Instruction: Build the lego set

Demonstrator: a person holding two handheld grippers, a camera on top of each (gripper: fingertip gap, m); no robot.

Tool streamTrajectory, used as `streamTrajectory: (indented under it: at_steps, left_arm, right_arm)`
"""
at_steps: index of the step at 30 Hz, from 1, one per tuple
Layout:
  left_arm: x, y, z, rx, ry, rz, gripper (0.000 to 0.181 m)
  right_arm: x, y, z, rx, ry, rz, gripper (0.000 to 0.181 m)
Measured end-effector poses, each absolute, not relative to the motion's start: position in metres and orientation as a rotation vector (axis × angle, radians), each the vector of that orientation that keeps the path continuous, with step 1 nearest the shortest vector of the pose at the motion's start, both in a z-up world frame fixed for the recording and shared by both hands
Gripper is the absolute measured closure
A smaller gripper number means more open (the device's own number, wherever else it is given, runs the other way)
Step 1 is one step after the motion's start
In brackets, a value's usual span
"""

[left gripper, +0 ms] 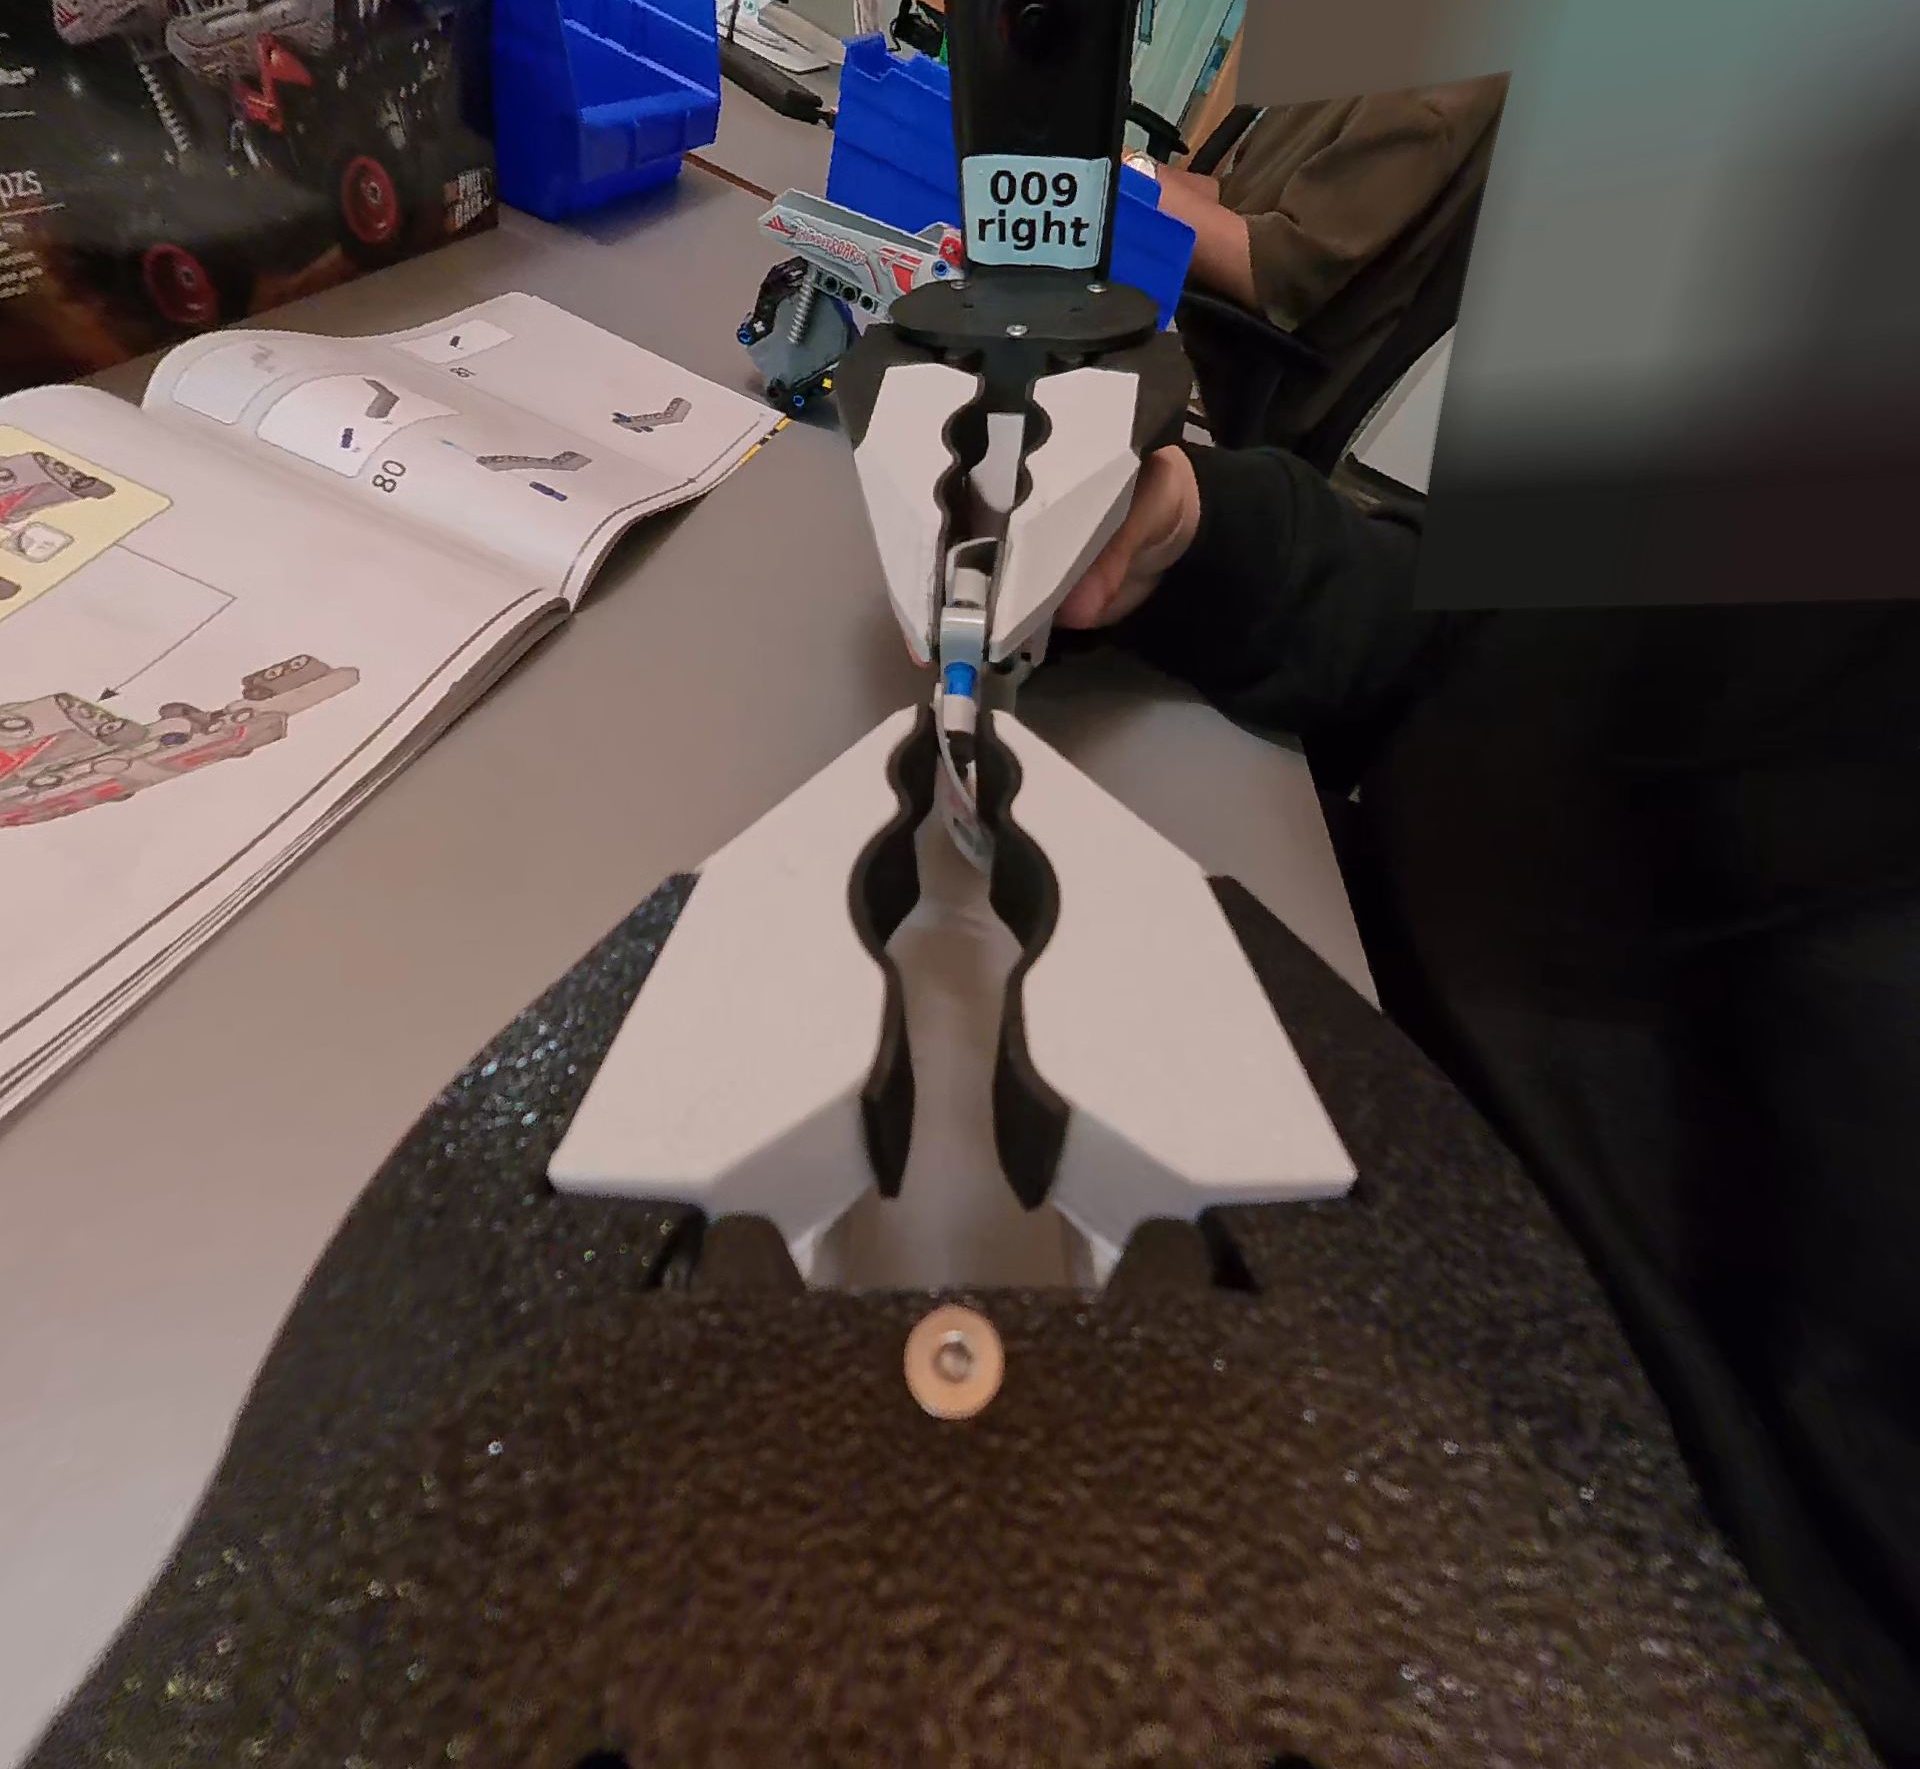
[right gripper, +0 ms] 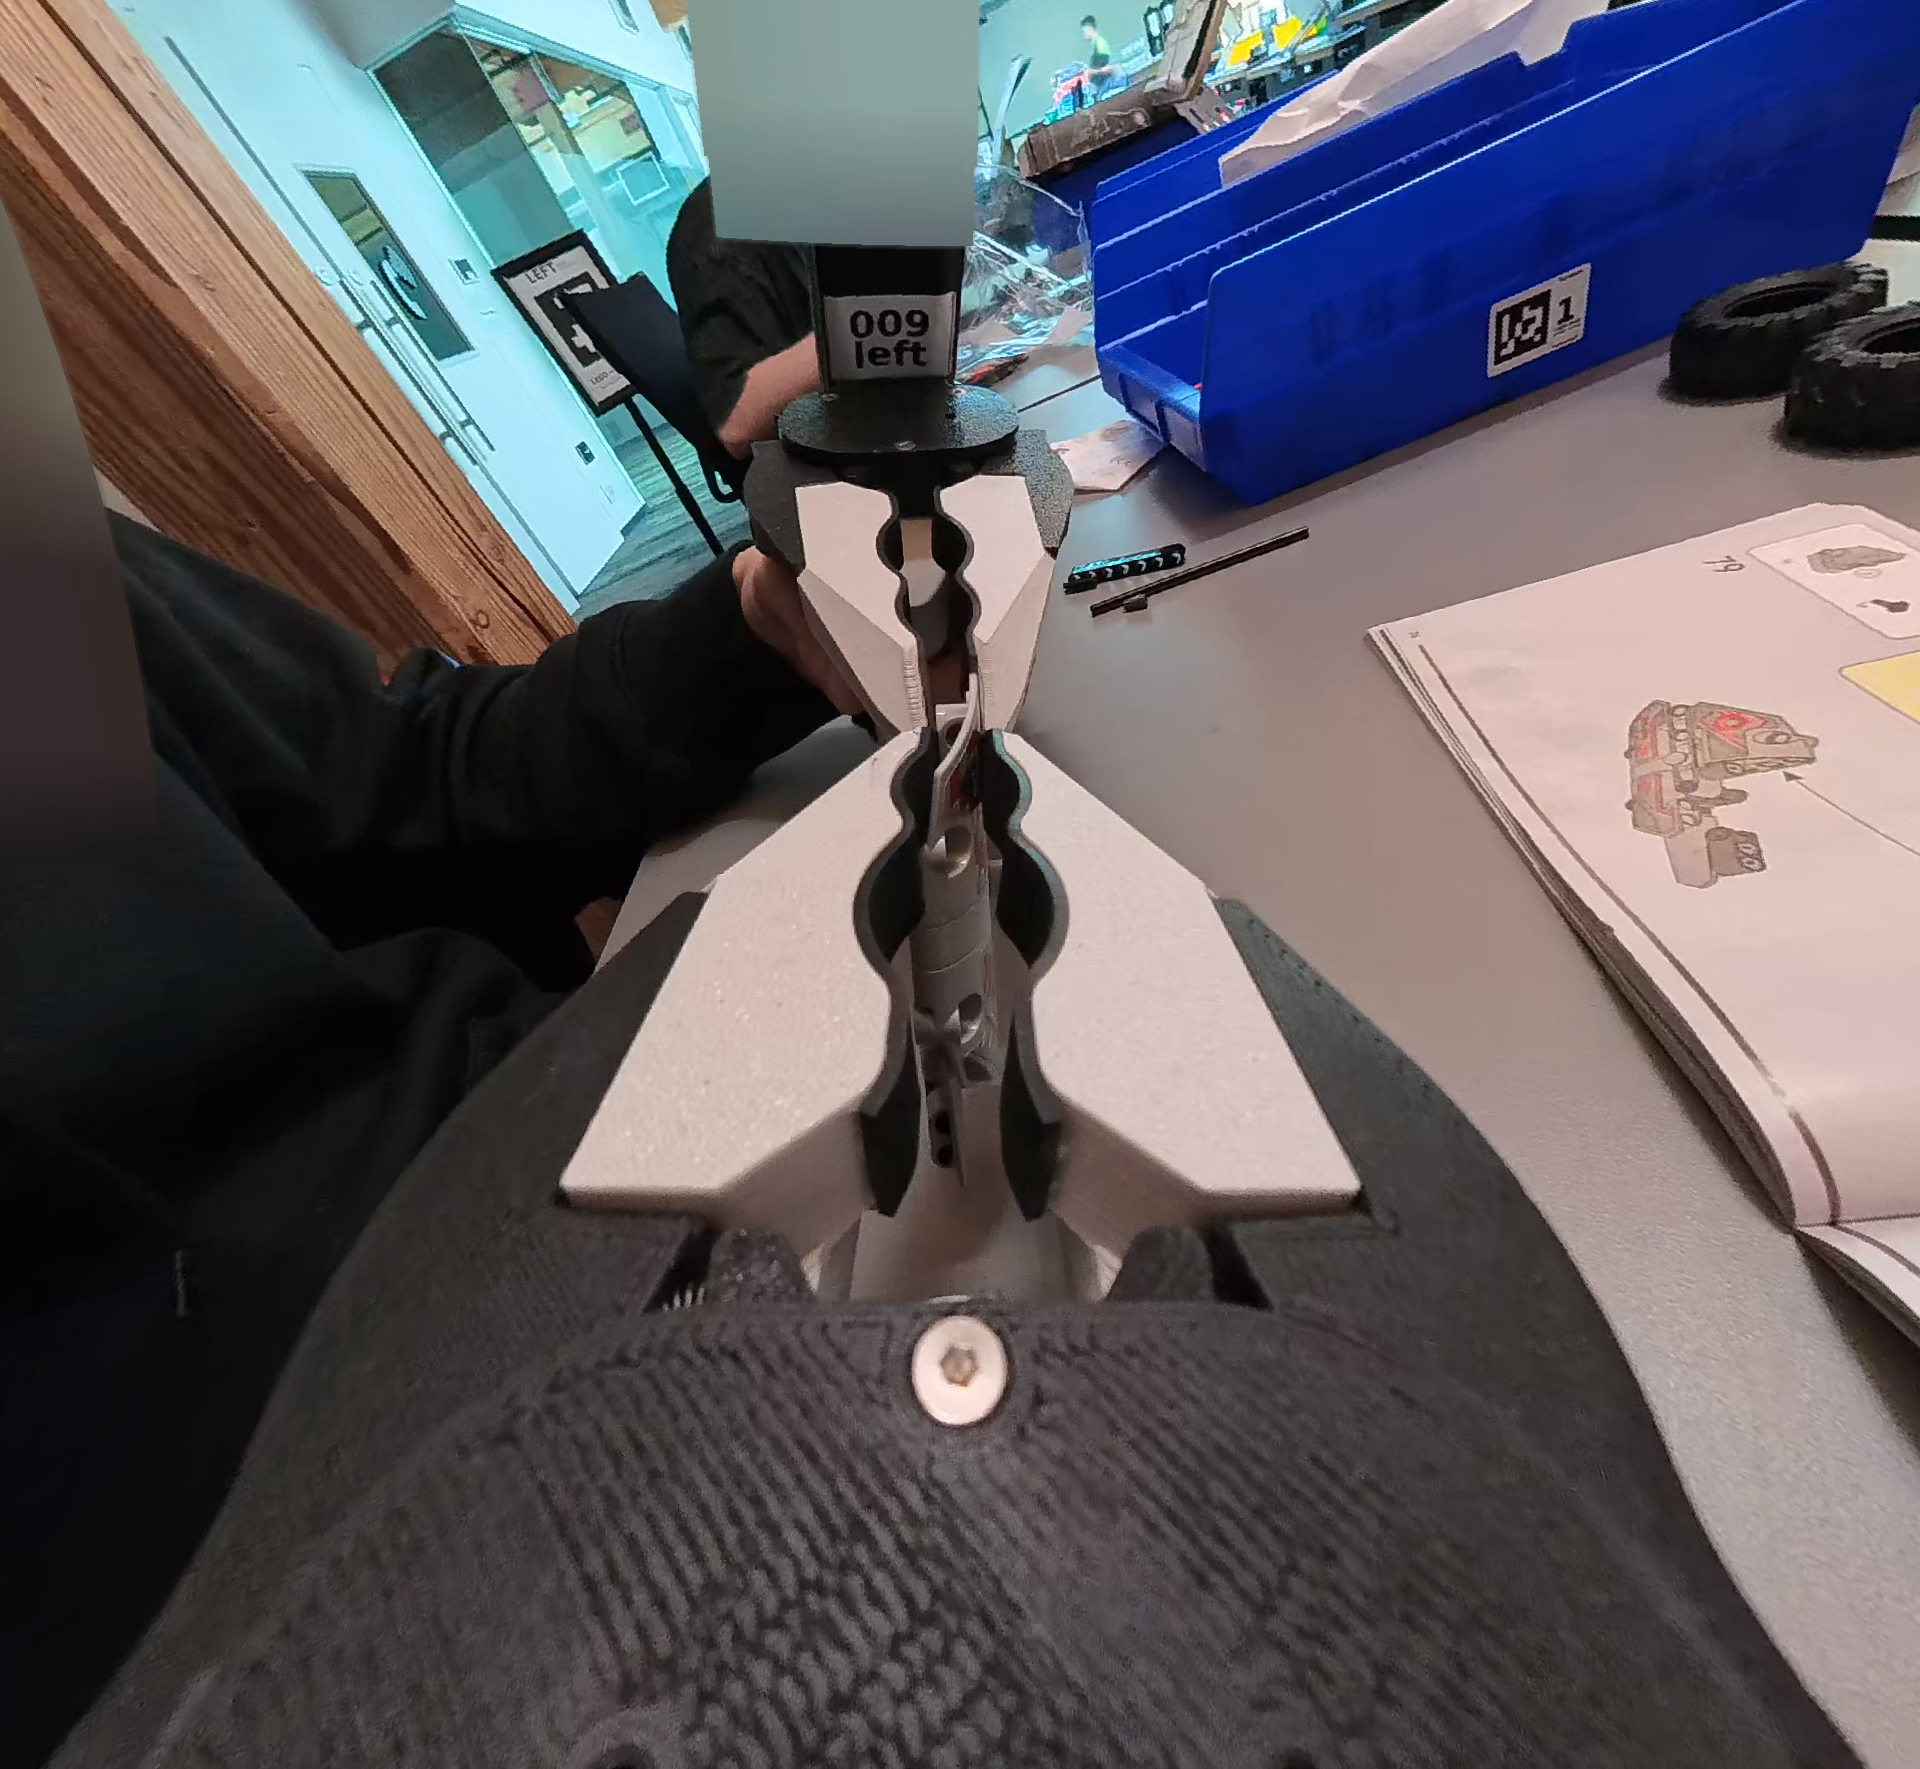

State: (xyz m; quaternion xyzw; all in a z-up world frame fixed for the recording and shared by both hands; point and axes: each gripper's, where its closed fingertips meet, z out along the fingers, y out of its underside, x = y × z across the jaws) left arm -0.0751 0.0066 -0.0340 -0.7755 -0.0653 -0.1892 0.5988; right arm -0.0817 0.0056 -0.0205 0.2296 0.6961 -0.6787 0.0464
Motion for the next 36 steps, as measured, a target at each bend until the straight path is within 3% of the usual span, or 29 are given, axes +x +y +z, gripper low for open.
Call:
streamTrajectory:
  at_steps: [15, 27, 30, 36]
  left_arm:
    - [-0.073, 0.006, -0.040, -1.880, -0.122, -0.396, 0.176]
    - [-0.078, 0.011, -0.020, -1.692, -0.132, -0.384, 0.175]
    - [-0.078, 0.008, -0.018, -1.690, -0.119, -0.368, 0.166]
    - [-0.078, 0.009, -0.019, -1.699, -0.110, -0.348, 0.175]
  right_arm:
    - [-0.080, 0.003, -0.027, 0.703, 2.157, -2.009, 0.175]
    - [-0.084, 0.010, -0.012, 0.765, 1.910, -2.105, 0.175]
    - [-0.085, 0.011, -0.010, 0.770, 1.888, -2.128, 0.174]
    - [-0.084, 0.008, -0.011, 0.753, 1.925, -2.125, 0.174]
